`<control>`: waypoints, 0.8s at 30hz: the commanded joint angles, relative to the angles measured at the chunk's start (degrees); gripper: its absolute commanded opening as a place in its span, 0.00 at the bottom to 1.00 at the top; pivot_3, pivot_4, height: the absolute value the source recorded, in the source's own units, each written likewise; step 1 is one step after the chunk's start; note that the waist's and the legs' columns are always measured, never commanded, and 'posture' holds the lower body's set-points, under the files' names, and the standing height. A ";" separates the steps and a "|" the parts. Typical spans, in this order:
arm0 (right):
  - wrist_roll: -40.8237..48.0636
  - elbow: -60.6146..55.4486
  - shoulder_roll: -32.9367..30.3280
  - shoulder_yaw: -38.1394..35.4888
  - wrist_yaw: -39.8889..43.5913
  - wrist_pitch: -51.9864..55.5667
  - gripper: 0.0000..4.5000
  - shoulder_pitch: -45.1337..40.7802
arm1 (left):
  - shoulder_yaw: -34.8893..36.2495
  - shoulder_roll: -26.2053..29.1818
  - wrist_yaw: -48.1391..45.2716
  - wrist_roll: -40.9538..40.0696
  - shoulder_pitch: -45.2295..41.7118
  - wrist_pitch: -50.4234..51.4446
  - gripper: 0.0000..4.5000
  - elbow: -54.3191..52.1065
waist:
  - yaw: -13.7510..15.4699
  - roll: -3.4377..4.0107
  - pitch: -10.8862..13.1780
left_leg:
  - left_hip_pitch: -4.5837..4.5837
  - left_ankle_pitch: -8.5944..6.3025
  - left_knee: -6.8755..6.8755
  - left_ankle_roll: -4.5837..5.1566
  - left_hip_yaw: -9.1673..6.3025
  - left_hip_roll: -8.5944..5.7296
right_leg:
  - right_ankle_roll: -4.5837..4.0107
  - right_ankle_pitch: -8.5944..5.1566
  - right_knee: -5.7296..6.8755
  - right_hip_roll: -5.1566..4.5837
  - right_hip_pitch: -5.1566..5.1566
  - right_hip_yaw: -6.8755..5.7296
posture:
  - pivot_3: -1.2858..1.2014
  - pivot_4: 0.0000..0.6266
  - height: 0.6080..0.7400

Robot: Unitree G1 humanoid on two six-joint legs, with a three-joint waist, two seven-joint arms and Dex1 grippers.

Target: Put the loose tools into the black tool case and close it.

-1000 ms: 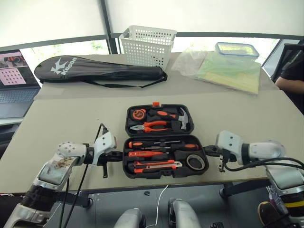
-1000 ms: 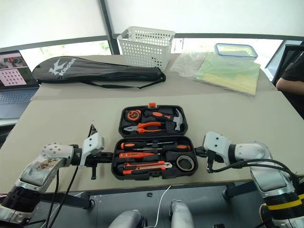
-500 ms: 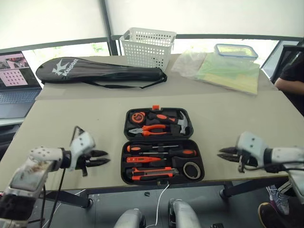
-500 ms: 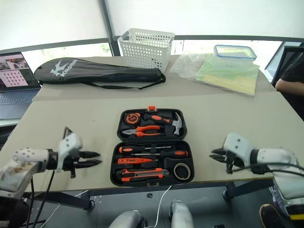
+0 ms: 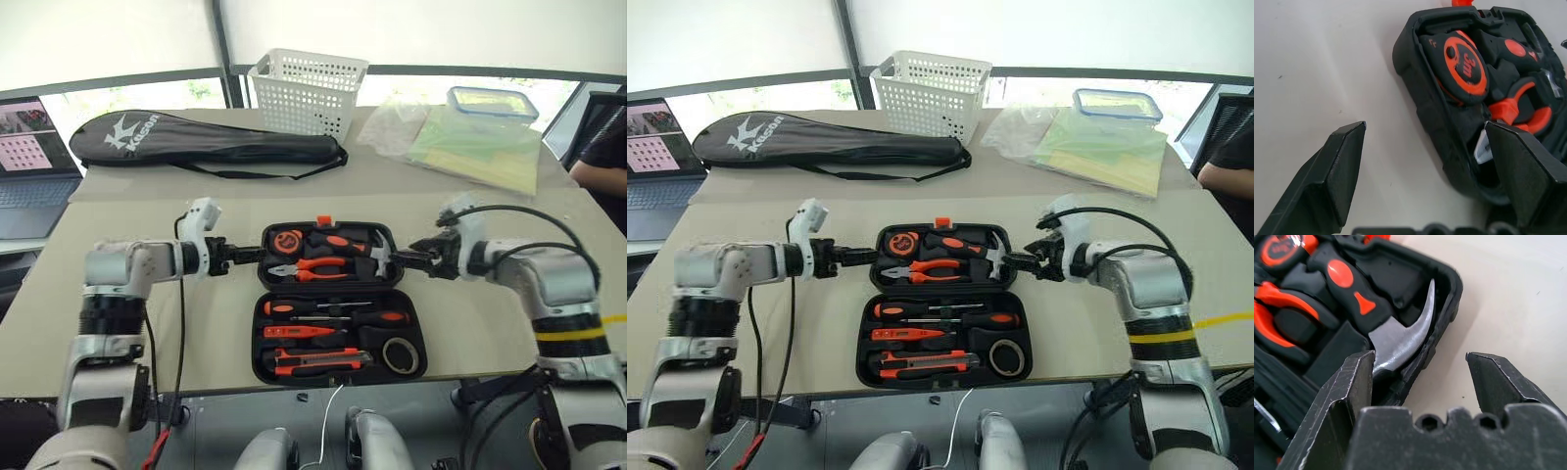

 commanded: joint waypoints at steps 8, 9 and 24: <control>-1.65 2.02 0.63 0.64 -1.49 -1.43 0.08 -2.00 | -0.84 -0.83 1.45 0.89 0.44 -3.69 0.19 0.17 | -0.14 0.01 0.00 | 0.49 0.06 0.04 -0.15 -0.03 0.05 | -0.04 0.03 -0.03 -0.06 0.50 0.09 | 0.52 0.24 1.00; -1.61 1.93 0.83 0.66 -1.65 -1.34 0.03 -2.08 | -0.75 -0.81 1.65 0.89 0.48 -3.78 0.13 0.19 | -0.10 0.01 -0.01 | 0.57 0.06 0.03 -0.15 -0.05 0.05 | -0.04 0.02 -0.03 -0.08 0.58 0.11 | 0.52 0.24 1.00; -3.08 -1.07 6.85 -4.87 -10.54 -14.57 0.00 -4.54 | -0.70 -2.00 -0.65 5.49 -0.28 -31.27 0.00 -6.69 | -0.09 0.02 -0.01 | 0.38 0.08 0.03 -0.18 0.00 0.07 | -0.06 0.03 0.00 -0.07 0.29 0.21 | 0.52 0.24 1.00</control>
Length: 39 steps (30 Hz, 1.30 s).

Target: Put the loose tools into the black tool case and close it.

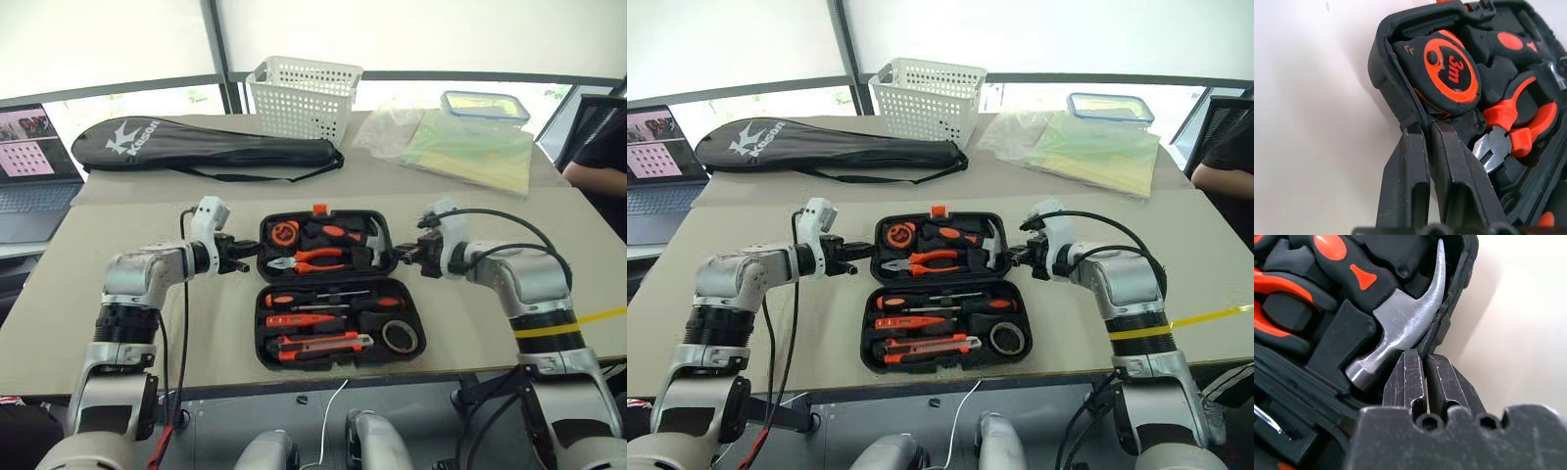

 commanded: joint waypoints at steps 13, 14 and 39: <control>-15.07 -3.17 2.54 -1.22 -11.63 -40.93 0.00 10.83 | -2.00 -0.53 1.84 13.10 8.37 -39.98 0.00 -9.46 | -0.64 0.01 0.00 | -0.39 0.04 -0.18 -0.04 0.16 -0.01 | -0.11 0.07 -0.03 0.11 -0.51 -0.20 | 0.52 0.24 1.00; -15.71 -2.91 2.89 -1.21 -12.18 -42.99 0.00 12.58 | -1.82 -0.74 3.26 14.12 9.91 -41.40 0.00 -9.42 | -0.59 0.01 0.00 | -0.38 0.04 -0.15 -0.04 0.17 0.00 | -0.11 0.07 -0.03 0.14 -0.50 -0.19 | 0.52 0.24 1.00; 9.14 -33.64 -23.80 -11.29 26.14 -30.76 0.05 45.71 | -2.79 16.70 -13.96 10.19 7.94 -33.03 0.26 -0.10 | 1.68 -0.25 -0.04 | 0.75 -0.21 -0.61 0.44 0.30 0.12 | 0.00 -0.04 -0.49 0.44 0.64 0.50 | 0.52 0.24 1.00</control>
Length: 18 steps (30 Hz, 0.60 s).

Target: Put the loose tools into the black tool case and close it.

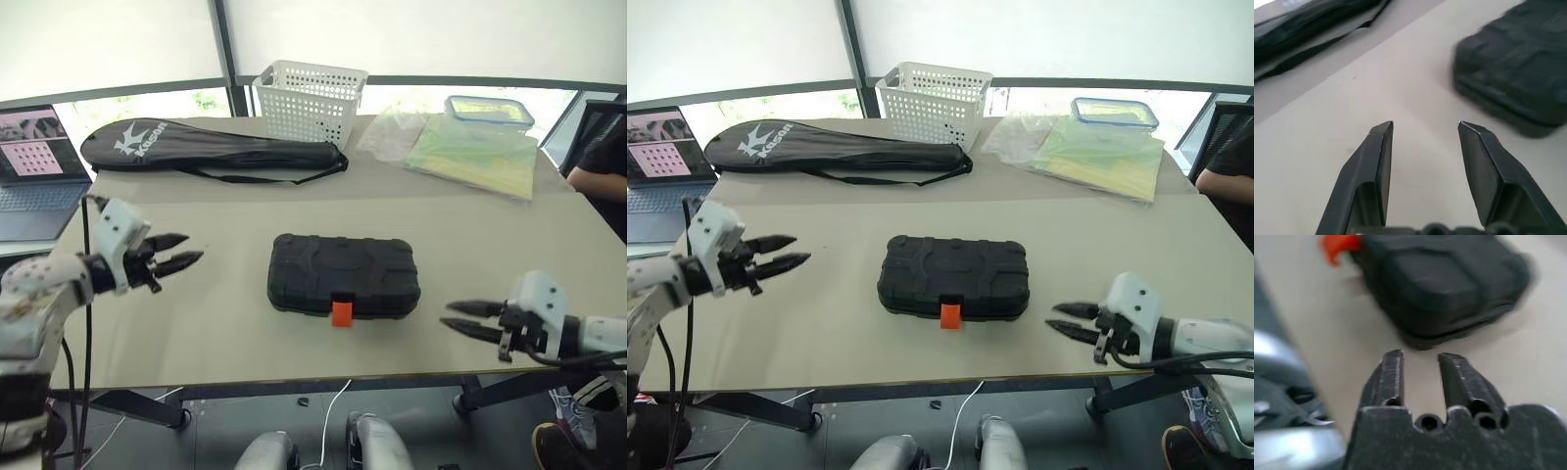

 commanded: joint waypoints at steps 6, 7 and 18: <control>-5.69 0.81 1.33 12.24 3.23 -3.00 0.00 -8.11 | -15.87 -14.21 -3.26 16.22 -23.42 -24.42 0.01 33.55 | -0.55 -0.15 -0.06 | -0.47 0.00 0.33 -0.01 0.02 -0.07 | 0.15 0.10 0.08 -0.04 -0.36 -0.16 | 0.52 0.24 1.00; -6.44 1.81 1.71 13.47 3.60 -3.42 0.00 -9.47 | -16.70 -15.69 -3.30 17.37 -25.43 -26.52 0.01 37.00 | -0.67 -0.15 -0.06 | -0.60 0.00 0.43 0.00 0.01 -0.10 | 0.16 0.11 0.05 -0.03 -0.41 -0.24 | 0.52 0.24 1.00; -16.34 14.83 6.56 20.77 2.06 -8.17 0.00 -21.97 | -19.97 -21.26 -6.14 24.49 -34.80 -40.77 0.01 53.44 | -0.61 -0.20 -0.06 | -0.88 0.00 0.57 0.00 -0.10 -0.07 | 0.20 0.28 -0.36 -0.22 -0.48 -0.45 | 0.52 0.24 1.00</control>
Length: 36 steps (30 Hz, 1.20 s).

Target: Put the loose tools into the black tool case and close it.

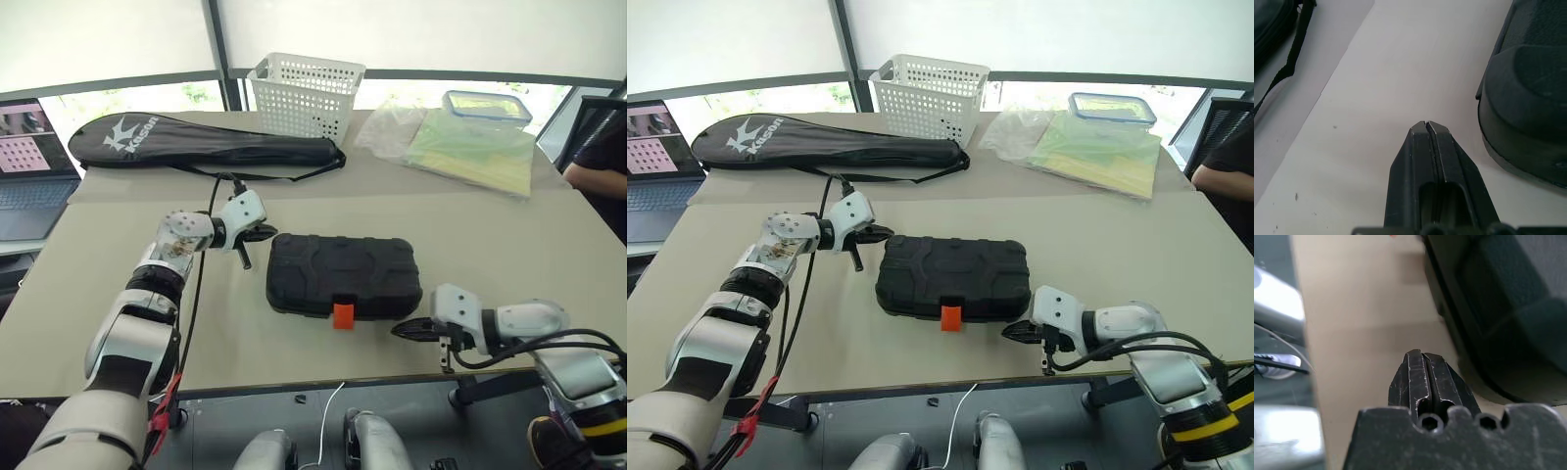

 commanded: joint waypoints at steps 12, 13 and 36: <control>-4.00 11.66 1.36 -3.96 -3.10 -6.54 0.00 -10.17 | 1.70 9.05 -27.54 -16.95 19.66 18.58 0.01 -44.18 | -0.83 0.03 -0.01 | -0.34 0.01 0.06 0.01 -0.03 0.00 | 0.01 0.02 0.28 -0.03 -0.39 -0.04 | 0.52 0.24 1.00; -3.90 11.36 1.10 -4.46 -3.13 -6.30 0.00 -9.94 | 2.39 9.62 -27.02 -17.55 20.24 20.39 0.01 -46.34 | -0.84 0.04 -0.01 | -0.37 0.00 0.08 0.01 -0.03 -0.02 | 0.01 0.02 0.35 -0.01 -0.44 -0.06 | 0.52 0.24 1.00; 5.99 -9.69 -1.62 -11.84 -2.71 6.46 0.00 5.92 | -12.56 -3.04 -18.49 -4.37 10.43 12.82 0.01 -36.06 | 0.36 0.09 -0.07 | 0.14 -0.03 0.30 0.06 -0.06 0.06 | -0.01 0.00 0.26 -0.06 0.18 0.57 | 0.52 0.24 1.00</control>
